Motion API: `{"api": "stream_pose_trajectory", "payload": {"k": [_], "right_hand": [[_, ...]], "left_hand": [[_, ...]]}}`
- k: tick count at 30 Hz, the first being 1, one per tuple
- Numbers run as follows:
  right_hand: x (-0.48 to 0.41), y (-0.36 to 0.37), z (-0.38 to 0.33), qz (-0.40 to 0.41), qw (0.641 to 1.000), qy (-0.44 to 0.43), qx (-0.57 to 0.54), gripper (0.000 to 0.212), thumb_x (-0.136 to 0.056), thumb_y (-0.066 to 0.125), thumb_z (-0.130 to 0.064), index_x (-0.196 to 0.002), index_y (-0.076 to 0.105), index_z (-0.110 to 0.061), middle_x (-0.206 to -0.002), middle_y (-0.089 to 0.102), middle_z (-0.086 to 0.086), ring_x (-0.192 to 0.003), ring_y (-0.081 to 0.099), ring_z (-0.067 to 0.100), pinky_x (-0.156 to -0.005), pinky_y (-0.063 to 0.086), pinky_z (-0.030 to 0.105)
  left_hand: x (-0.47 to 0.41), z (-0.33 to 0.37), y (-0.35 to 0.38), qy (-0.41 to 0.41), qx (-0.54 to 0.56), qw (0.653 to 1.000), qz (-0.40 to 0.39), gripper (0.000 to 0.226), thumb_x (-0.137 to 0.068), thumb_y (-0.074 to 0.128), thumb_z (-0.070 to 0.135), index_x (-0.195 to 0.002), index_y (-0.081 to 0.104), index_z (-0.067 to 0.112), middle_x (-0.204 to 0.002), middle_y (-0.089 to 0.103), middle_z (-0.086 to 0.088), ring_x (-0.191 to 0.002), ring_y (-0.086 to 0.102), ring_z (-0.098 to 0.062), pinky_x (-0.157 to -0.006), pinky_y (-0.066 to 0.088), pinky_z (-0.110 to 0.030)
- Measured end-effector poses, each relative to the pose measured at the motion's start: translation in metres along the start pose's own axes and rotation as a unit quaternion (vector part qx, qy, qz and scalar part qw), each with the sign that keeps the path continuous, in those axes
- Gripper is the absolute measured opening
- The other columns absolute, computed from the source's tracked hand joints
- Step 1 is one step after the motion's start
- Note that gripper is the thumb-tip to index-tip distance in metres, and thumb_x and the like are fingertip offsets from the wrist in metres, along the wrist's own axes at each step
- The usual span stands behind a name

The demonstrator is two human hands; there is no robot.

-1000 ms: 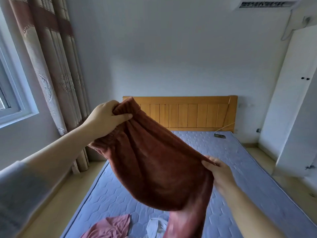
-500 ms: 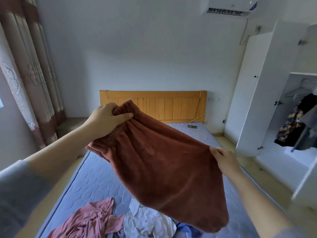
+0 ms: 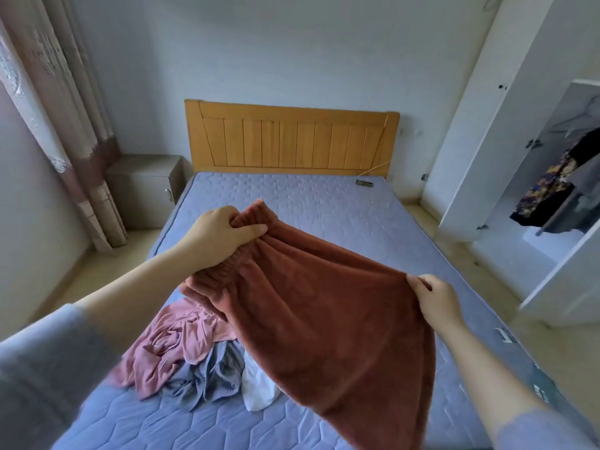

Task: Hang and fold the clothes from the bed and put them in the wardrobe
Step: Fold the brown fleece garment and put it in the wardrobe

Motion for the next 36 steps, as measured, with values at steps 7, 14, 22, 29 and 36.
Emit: {"api": "stream_pose_trajectory", "payload": {"k": [7, 14, 22, 29, 36], "right_hand": [[-0.028, 0.118, 0.021, -0.112, 0.993, 0.018, 0.018, 0.031, -0.096, 0.057, -0.031, -0.085, 0.068, -0.004, -0.079, 0.066, 0.009, -0.08, 0.059, 0.025, -0.067, 0.036, 0.032], [-0.015, 0.255, 0.027, -0.248, 0.967, 0.023, 0.046, 0.032, -0.094, 0.061, -0.033, -0.083, 0.069, -0.004, -0.079, 0.067, 0.012, -0.081, 0.06, 0.026, -0.067, 0.035, 0.031], [0.042, 0.387, 0.002, -0.396, 0.914, -0.006, 0.085, 0.041, -0.094, 0.06, -0.031, -0.061, 0.049, -0.009, -0.06, 0.051, 0.005, -0.067, 0.051, 0.022, -0.061, 0.033, 0.034], [0.1, 0.498, -0.013, -0.466, 0.875, -0.023, 0.127, 0.041, -0.094, 0.06, -0.03, -0.057, 0.051, -0.016, -0.062, 0.054, -0.001, -0.068, 0.052, 0.018, -0.063, 0.035, 0.032], [0.155, 0.593, -0.004, -0.481, 0.859, -0.003, 0.175, 0.03, -0.093, 0.061, -0.031, -0.079, 0.065, -0.004, -0.078, 0.065, 0.006, -0.081, 0.057, 0.023, -0.068, 0.036, 0.031]], "left_hand": [[0.003, -0.105, 0.034, -0.14, -0.029, 0.99, -0.015, 0.049, -0.08, 0.065, 0.06, -0.067, 0.051, 0.014, -0.07, 0.057, -0.001, -0.066, 0.051, -0.016, -0.055, 0.034, -0.031], [0.067, -0.232, 0.046, -0.286, -0.043, 0.957, 0.0, 0.049, -0.08, 0.066, 0.056, -0.063, 0.045, 0.016, -0.062, 0.053, 0.003, -0.059, 0.047, -0.013, -0.053, 0.034, -0.03], [0.165, -0.362, 0.037, -0.435, -0.027, 0.9, 0.011, 0.051, -0.079, 0.067, 0.057, -0.074, 0.059, 0.006, -0.071, 0.063, -0.004, -0.069, 0.057, -0.021, -0.058, 0.039, -0.031], [0.228, -0.481, 0.047, -0.51, -0.012, 0.86, 0.003, 0.048, -0.081, 0.066, 0.055, -0.077, 0.06, 0.008, -0.076, 0.065, -0.004, -0.07, 0.058, -0.017, -0.058, 0.04, -0.03], [0.269, -0.591, 0.065, -0.561, 0.007, 0.828, -0.021, 0.048, -0.081, 0.066, 0.055, -0.075, 0.056, 0.008, -0.074, 0.063, -0.004, -0.07, 0.057, -0.018, -0.06, 0.041, -0.033]]}}
Point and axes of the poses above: each hand's wrist, its own x-axis away from the middle knuckle, its own y-axis out of the palm, z = x × y, the point moved 7 cm from there along -x, towards the middle knuckle
